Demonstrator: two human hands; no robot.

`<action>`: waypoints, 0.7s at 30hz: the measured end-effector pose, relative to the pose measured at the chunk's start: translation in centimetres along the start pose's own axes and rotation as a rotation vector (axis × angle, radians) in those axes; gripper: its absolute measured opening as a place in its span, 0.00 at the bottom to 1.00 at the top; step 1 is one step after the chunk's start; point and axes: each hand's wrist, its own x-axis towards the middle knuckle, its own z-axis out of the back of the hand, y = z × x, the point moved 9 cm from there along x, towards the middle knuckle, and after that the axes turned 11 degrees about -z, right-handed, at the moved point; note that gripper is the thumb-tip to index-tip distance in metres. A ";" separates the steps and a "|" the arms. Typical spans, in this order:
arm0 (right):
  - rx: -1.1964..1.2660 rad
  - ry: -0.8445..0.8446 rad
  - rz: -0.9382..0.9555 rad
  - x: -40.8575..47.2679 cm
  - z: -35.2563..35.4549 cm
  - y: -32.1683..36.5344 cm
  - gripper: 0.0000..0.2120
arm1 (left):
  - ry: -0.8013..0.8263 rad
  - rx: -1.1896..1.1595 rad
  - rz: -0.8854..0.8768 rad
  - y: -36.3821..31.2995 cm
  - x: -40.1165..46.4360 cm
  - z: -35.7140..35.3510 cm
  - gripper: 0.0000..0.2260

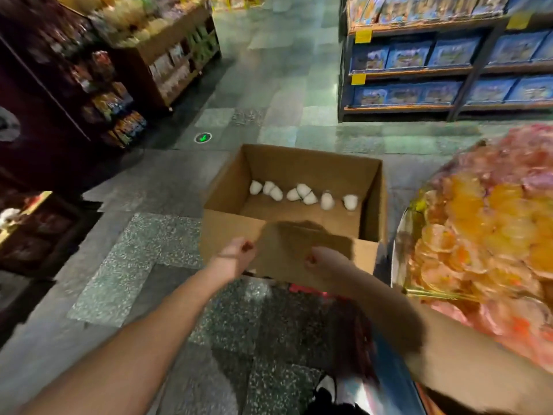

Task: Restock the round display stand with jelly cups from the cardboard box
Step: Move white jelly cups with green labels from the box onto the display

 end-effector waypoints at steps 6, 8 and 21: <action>-0.037 -0.011 -0.082 9.5 3.8 -1.3 0.05 | 0.020 -0.021 0.062 1.2 10.0 0.9 0.13; -0.017 0.012 -0.121 12.7 4.1 -2.4 0.08 | 0.040 -0.066 0.093 2.3 13.4 0.7 0.12; 0.476 -0.047 -0.790 29.9 4.8 -11.4 0.11 | 0.177 -0.334 0.298 11.3 37.8 -4.4 0.06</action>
